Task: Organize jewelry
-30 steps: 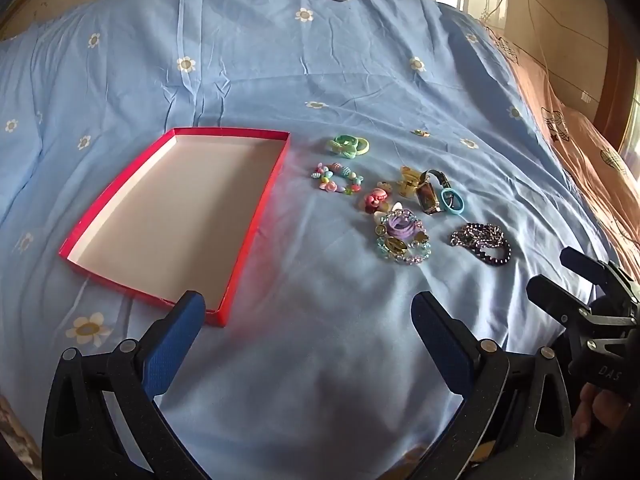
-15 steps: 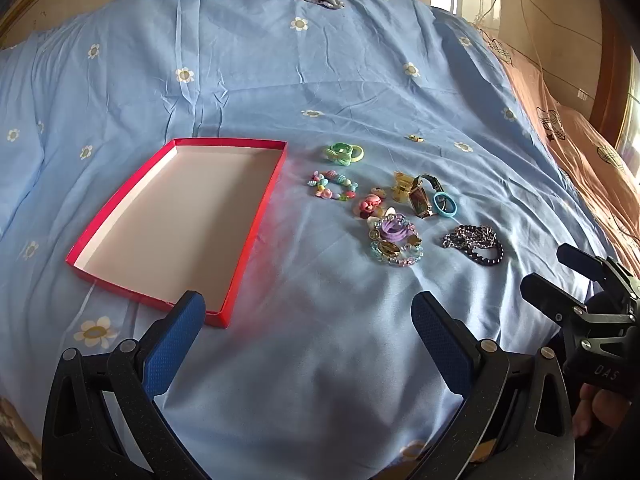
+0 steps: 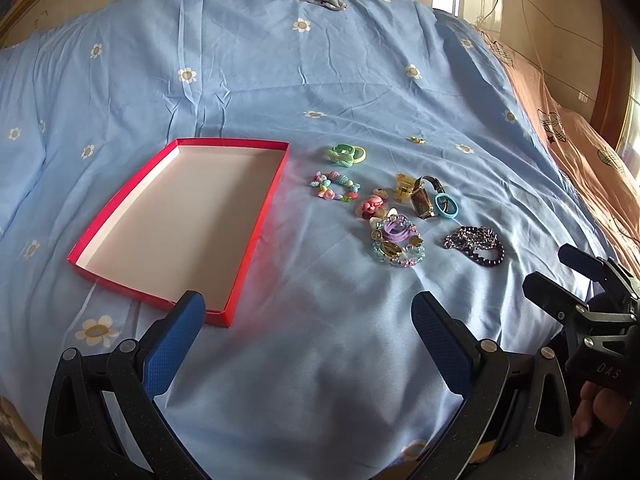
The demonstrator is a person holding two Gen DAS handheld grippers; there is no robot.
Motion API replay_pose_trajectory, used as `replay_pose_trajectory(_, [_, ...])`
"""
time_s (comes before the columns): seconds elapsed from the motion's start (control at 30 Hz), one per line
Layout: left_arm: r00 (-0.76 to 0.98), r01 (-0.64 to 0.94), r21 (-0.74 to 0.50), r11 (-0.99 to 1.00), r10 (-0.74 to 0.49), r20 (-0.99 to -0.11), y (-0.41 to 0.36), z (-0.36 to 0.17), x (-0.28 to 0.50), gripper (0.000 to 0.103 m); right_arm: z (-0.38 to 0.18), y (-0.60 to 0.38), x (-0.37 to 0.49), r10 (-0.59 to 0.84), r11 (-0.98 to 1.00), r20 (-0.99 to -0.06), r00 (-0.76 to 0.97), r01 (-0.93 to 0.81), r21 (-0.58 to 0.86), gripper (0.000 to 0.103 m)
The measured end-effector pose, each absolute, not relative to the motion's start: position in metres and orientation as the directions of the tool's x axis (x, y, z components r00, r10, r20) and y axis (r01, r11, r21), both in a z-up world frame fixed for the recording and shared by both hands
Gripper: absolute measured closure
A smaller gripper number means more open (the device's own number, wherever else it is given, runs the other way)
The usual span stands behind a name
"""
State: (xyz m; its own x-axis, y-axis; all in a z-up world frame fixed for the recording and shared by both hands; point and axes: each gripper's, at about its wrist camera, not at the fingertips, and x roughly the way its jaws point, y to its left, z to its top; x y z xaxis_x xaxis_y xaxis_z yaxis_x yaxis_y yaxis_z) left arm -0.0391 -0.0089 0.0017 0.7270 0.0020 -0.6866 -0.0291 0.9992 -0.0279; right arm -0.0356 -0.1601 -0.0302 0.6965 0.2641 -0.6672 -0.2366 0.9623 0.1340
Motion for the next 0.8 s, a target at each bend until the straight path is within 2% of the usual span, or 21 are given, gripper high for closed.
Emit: replay_pose_trajectory(0.8, [0.735, -0.024, -0.015, 1.0, 0.008, -0.678, -0.0129, 0.0042, -0.0463, 0.0, -0.0267, -0.1611, -0.0364, 0.268, 0.962, -0.662, 0.7, -0.237, 0.139, 0.013])
